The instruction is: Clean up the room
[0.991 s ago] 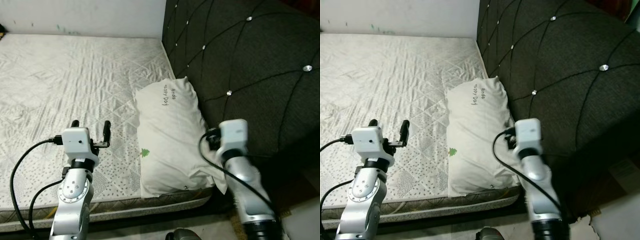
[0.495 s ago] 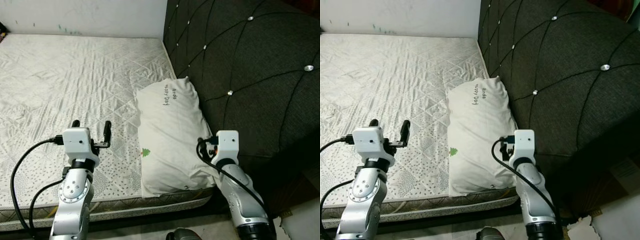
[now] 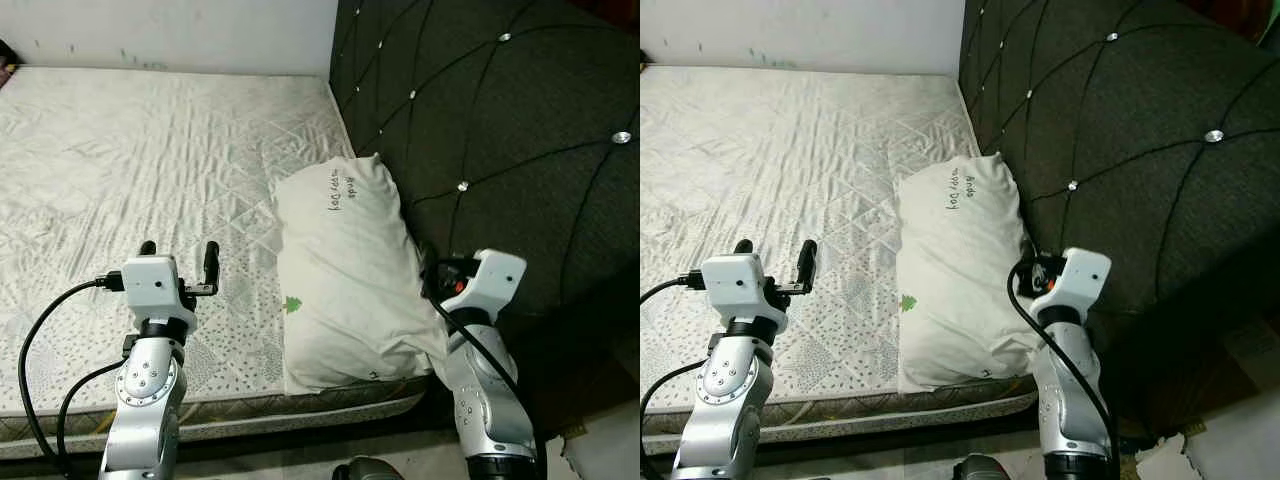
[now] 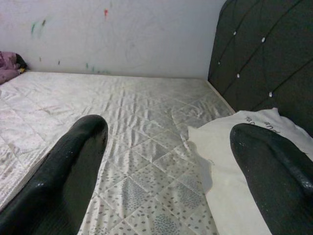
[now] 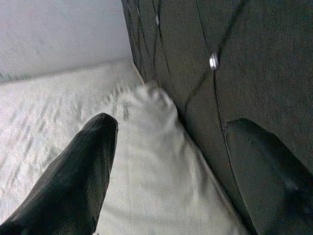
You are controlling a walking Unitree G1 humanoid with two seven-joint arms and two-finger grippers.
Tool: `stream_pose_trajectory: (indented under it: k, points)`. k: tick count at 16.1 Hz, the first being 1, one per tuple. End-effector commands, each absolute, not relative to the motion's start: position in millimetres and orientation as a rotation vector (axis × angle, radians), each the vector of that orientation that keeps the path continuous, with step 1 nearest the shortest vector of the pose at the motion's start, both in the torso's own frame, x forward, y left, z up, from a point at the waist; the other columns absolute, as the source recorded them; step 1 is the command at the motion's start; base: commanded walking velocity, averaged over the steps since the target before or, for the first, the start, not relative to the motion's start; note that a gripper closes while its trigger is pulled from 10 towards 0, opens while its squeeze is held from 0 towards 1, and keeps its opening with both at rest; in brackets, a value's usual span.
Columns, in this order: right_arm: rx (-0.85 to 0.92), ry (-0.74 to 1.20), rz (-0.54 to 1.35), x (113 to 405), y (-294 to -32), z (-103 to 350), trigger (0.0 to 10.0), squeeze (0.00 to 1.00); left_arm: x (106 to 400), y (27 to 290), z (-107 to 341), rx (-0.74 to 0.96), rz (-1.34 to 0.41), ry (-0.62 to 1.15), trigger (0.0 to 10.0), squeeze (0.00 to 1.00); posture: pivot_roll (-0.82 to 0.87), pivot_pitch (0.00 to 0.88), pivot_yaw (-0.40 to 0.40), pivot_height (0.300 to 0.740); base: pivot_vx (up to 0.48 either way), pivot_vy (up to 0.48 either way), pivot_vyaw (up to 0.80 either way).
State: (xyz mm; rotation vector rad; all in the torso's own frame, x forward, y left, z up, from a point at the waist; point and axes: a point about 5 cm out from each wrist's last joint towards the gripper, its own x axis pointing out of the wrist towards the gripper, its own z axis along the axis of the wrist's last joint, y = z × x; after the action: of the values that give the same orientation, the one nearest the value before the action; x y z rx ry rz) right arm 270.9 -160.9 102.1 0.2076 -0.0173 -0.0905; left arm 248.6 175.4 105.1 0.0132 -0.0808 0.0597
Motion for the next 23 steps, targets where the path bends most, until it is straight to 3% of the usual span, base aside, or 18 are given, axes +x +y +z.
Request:
stream_pose_trajectory:
  k: [1, 4, 13, 16, 23]
  points:
    - [0.178, -0.08, -0.084, 273, -161, 113, 10.0, 0.0, 251, 177, 107, 0.013, 0.074, -0.093, 10.0, 0.0, 0.1, 0.0, -0.049, 0.74, 0.0, 0.0, 0.0]
    - [0.098, -0.206, -0.077, 279, -155, 133, 10.0, 0.0, 254, 176, 109, 0.011, 0.076, -0.103, 10.0, 0.0, 0.1, 0.0, -0.045, 0.74, 0.0, 0.0, 0.0]
    - [0.062, -0.092, -0.139, 279, -160, 107, 10.0, 0.0, 253, 179, 104, 0.011, 0.096, -0.067, 10.0, 0.0, 0.1, 0.0, -0.045, 0.74, 0.0, 0.0, 0.0]
    - [0.068, -0.073, -0.128, 280, -158, 104, 10.0, 0.0, 253, 179, 103, -0.024, 0.106, -0.057, 10.0, 0.0, 0.1, 0.0, -0.048, 0.74, 0.0, 0.0, -0.78]
    - [0.07, -0.058, -0.081, 282, -153, 101, 10.0, 0.0, 254, 178, 101, -0.027, 0.108, -0.044, 10.0, 0.0, 0.1, 0.0, -0.051, 0.74, 0.0, 0.458, -0.22]
